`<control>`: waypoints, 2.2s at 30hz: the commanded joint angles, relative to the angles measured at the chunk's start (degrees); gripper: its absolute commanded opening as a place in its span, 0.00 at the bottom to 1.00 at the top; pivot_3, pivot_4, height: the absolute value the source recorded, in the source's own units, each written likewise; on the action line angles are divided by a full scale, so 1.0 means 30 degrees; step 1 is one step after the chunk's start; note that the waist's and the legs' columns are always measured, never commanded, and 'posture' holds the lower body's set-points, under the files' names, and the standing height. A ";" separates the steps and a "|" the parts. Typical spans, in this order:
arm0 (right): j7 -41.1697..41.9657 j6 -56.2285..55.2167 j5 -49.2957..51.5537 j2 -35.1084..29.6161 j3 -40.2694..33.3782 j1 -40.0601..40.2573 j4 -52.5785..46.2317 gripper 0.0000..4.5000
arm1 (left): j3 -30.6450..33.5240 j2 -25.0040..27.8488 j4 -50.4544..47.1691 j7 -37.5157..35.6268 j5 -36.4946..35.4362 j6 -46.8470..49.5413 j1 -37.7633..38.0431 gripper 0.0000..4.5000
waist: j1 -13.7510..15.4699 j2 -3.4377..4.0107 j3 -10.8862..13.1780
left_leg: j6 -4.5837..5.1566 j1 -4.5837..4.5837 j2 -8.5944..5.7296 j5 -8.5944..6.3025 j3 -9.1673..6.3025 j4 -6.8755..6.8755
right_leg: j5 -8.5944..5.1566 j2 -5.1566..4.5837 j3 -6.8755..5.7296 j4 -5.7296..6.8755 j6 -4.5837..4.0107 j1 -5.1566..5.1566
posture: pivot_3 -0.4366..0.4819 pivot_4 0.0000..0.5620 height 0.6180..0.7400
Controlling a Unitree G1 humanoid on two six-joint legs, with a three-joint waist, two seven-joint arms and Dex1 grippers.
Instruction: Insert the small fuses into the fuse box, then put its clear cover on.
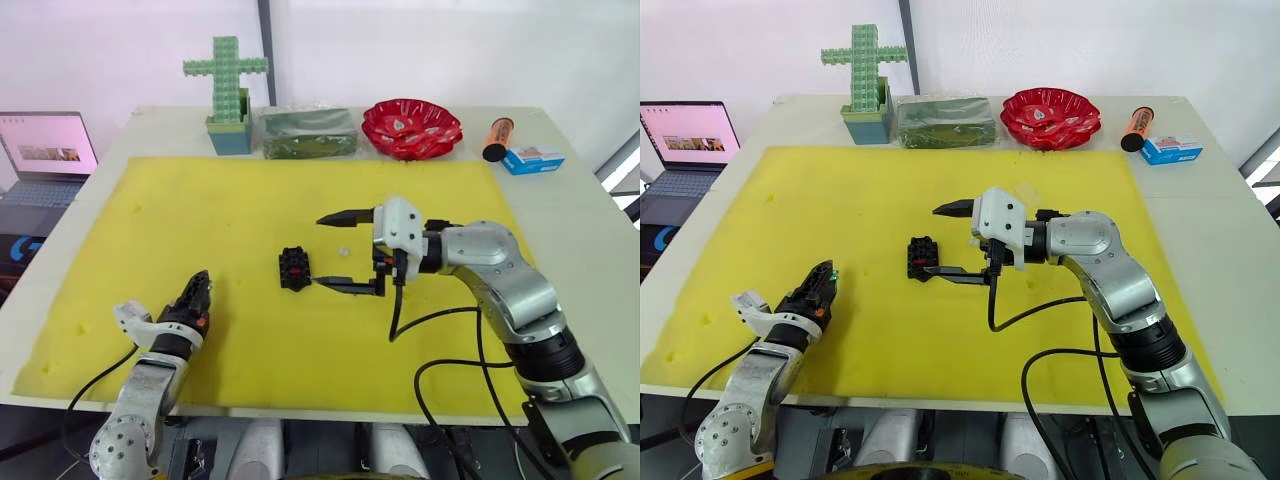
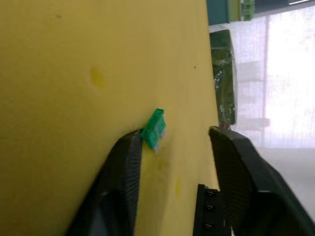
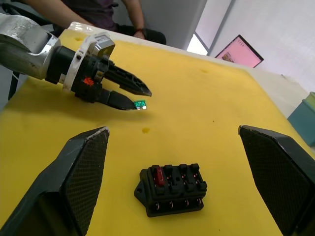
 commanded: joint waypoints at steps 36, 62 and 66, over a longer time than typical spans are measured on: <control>0.0563 0.5339 0.3077 -0.0782 -0.0773 -0.1592 -0.1036 0.90 | -0.6877 2.0160 -0.3268 -2.2494 1.0922 0.4068 -0.4614 0.00 | -0.0504 -0.0212 0.0229 | -0.0090 -0.0132 -0.0012 -0.0025 0.0241 -0.0082 | 0.0029 -0.0075 0.0058 -0.0046 -0.0045 -0.0165 | 0.48 0.27 1.00; -0.0410 0.5550 0.1320 -0.1189 0.0893 -0.0663 -0.2409 0.31 | -1.0413 1.3646 0.3897 -2.8955 2.0650 -0.3114 -1.3256 0.00 | -0.0034 -0.0291 0.0245 | -0.0057 -0.0273 0.0047 -0.0020 0.0104 0.0203 | 0.0047 0.0044 0.0017 0.0302 0.0189 -0.0260 | 0.48 0.27 1.00; -0.0380 0.5493 0.1195 -0.1217 0.0849 -0.0702 -0.2302 0.20 | -1.0395 1.3473 0.3694 -2.9192 2.0814 -0.3116 -1.3178 0.00 | -0.0029 -0.0291 0.0244 | -0.0056 -0.0270 0.0054 -0.0020 0.0096 0.0226 | 0.0048 0.0054 0.0018 0.0315 0.0191 -0.0250 | 0.48 0.27 1.00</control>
